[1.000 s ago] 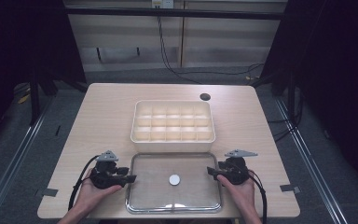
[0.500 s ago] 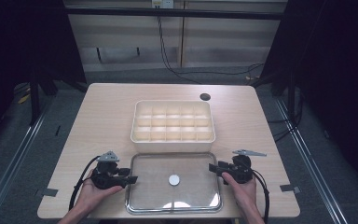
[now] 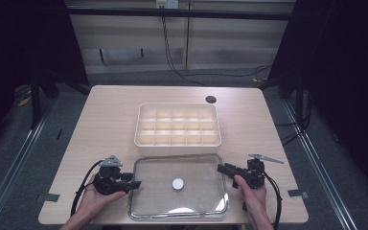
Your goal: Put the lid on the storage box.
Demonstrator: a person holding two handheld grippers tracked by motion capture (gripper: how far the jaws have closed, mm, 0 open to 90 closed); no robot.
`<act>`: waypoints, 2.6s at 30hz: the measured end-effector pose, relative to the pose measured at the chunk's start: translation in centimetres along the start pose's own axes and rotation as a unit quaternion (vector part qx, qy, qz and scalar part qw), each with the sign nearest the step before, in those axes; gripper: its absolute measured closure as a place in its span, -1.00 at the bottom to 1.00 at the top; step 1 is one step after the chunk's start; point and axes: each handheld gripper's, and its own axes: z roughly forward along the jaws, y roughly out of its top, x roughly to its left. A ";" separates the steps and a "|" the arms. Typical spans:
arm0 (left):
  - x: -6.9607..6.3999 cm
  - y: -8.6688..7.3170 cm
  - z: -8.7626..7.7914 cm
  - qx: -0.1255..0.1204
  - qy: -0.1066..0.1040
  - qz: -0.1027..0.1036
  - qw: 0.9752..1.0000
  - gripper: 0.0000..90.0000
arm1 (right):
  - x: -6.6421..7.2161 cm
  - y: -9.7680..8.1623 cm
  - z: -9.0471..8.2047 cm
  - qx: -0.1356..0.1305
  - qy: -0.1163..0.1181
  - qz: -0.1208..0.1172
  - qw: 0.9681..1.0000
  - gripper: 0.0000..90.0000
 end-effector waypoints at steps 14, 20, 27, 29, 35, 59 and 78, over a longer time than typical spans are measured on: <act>0.2 0.0 0.1 -0.002 -0.007 -0.002 1.000 0.05 | 1.1 -0.3 0.5 0.031 0.039 -0.016 0.999 0.37; 0.4 0.0 0.0 -0.003 -0.014 -0.006 1.000 0.03 | 0.8 -0.1 0.1 0.020 0.061 -0.014 0.998 0.49; 0.7 0.0 0.0 -0.007 -0.018 -0.018 1.000 -0.09 | 1.0 0.1 -0.2 0.003 0.075 -0.018 0.997 0.53; 0.8 0.0 -0.1 -0.008 -0.021 -0.021 1.000 -0.14 | 1.0 0.1 -0.2 0.002 0.076 -0.019 0.997 0.54; 1.0 0.1 0.1 -0.013 -0.032 -0.033 0.999 -0.24 | 0.9 0.1 -0.4 -0.002 0.078 -0.022 0.997 0.55; 1.2 0.2 0.2 -0.014 -0.057 -0.053 0.997 -0.32 | 1.3 0.4 -1.1 -0.024 0.095 -0.038 0.994 0.57; 0.9 0.4 -0.9 -0.045 -0.077 -0.049 0.995 0.12 | 1.2 0.3 -1.3 -0.010 0.076 -0.036 0.996 0.57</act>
